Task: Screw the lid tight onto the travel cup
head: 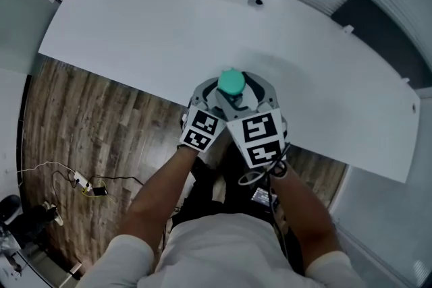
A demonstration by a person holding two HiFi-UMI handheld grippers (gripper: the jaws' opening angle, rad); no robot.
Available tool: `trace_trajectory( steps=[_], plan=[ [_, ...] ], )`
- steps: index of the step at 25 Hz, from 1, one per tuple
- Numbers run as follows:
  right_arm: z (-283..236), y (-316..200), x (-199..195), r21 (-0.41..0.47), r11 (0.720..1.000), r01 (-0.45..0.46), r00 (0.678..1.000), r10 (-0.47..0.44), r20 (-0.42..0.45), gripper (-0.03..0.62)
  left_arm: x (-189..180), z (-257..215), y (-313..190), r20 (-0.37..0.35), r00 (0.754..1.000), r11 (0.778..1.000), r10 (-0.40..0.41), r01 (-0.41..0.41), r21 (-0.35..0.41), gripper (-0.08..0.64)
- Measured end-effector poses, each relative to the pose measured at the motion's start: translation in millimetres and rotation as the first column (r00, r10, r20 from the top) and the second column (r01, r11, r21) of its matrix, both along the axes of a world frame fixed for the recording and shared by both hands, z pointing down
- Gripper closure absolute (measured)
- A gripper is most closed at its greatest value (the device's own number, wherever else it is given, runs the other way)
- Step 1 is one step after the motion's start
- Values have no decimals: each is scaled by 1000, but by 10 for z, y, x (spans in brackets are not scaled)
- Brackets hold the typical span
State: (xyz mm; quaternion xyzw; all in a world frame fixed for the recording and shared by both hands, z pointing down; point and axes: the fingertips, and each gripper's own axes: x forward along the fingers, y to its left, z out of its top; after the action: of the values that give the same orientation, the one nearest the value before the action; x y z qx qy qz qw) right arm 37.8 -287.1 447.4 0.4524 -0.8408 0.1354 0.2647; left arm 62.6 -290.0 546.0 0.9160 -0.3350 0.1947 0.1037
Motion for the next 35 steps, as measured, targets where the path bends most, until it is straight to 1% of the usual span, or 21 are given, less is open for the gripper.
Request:
trace_trajectory(
  steps=[3,7,11,13,14,15,17,19,21,23,25,27,29,32,35],
  plan=[
    [7,17,-9,7,1000,25,1000,-25,8,304,-6,13,23,4,999,999,43,-43,-6,244],
    [6,5,-43,19,993,119,993,-119,-1,304,-14,18,21,18,990,990,141,-141,-13,244],
    [19,38,-38,31,975,222,975,-221,-18,304,25,39,74,22,966,966,259,-258,-28,244],
    [19,74,-33,29,966,257,966,-256,-20,304,37,43,118,24,951,950,310,-309,-39,244],
    [17,85,-33,26,965,262,965,-262,-21,304,36,42,130,30,946,946,322,-321,-42,244],
    [14,83,-34,23,966,258,966,-257,-22,304,31,35,126,38,946,947,321,-319,-42,244],
    [9,56,-32,19,976,219,975,-219,-24,304,13,15,92,46,961,962,272,-272,-24,244],
    [18,47,-22,12,989,149,989,-148,-17,304,-12,8,79,26,983,983,182,-182,-3,244],
    [21,58,-33,10,997,72,997,-72,-10,304,-42,20,84,1,996,996,87,-87,-1,244],
    [7,58,-40,15,1000,10,1000,-9,-7,304,-50,23,70,-10,1000,1000,20,-20,-9,244],
    [-15,34,-23,19,999,-29,1000,29,0,304,-25,8,31,-14,1000,1000,-3,3,-14,244],
    [-27,14,-32,27,999,-22,1000,22,4,304,-26,0,4,-16,1000,1000,11,-11,-16,244],
    [-22,25,-61,35,999,22,1000,-23,6,304,-47,9,33,-10,999,998,51,-51,-21,244],
    [-14,40,-83,51,993,104,993,-106,43,304,-33,18,68,6,990,990,141,-141,-27,244],
    [-6,55,-91,64,984,166,984,-170,60,304,-20,30,95,14,973,972,231,-230,-36,244]
  ],
)
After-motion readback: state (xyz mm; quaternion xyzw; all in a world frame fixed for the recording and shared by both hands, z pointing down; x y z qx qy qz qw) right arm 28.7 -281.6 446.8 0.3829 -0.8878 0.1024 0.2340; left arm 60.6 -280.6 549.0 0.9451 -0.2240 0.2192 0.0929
